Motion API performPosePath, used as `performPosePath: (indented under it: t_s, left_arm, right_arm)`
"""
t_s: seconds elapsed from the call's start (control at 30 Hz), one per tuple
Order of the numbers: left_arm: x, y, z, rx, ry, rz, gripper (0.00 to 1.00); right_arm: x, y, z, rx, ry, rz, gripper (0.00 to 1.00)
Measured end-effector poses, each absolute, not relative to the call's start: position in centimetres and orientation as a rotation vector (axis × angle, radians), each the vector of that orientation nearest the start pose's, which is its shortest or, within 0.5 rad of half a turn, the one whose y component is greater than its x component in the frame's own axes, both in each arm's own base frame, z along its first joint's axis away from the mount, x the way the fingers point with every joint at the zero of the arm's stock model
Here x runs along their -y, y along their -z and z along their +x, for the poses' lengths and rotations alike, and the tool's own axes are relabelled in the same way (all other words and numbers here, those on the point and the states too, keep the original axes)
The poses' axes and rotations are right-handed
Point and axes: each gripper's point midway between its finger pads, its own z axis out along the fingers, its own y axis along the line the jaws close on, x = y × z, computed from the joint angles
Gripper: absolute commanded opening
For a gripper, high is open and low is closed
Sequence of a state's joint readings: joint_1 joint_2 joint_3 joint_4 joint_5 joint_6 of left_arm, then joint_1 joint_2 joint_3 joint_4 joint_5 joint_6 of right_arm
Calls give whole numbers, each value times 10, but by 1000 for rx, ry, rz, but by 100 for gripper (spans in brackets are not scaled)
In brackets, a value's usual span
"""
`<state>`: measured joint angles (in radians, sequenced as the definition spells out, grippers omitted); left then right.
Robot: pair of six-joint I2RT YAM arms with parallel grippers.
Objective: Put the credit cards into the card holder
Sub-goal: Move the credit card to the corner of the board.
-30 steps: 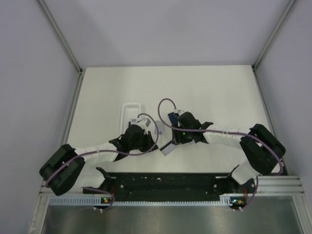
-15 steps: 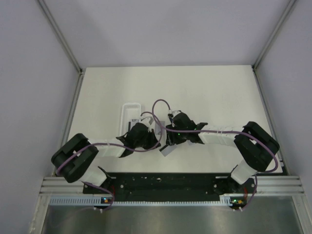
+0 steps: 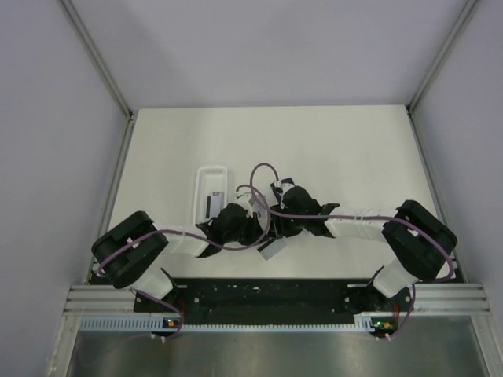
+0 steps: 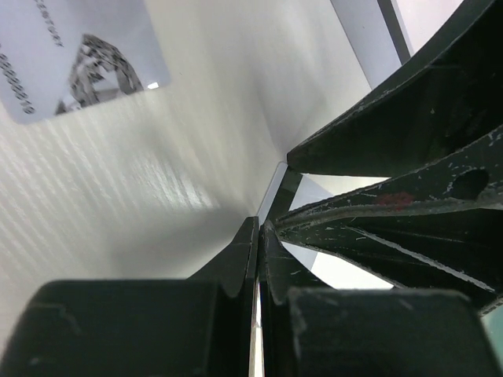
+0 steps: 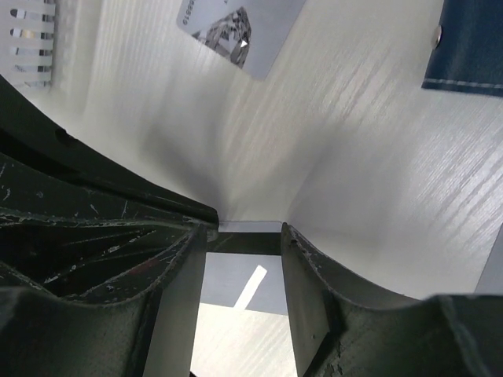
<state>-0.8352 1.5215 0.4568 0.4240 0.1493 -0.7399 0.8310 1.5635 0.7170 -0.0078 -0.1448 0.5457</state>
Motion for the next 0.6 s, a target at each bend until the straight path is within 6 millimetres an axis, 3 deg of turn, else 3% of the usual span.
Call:
performPosePath:
  t_s: [0.27,0.6]
  left_arm:
    - [303,-21,171,-2391,1041,193,0]
    - [291,-21,146,-2400,1044,157,0]
  right_arm:
    - [-293,-26,184,-2563,-791,-440,44]
    - [-288,-25,158,-2582,-844,-424,44]
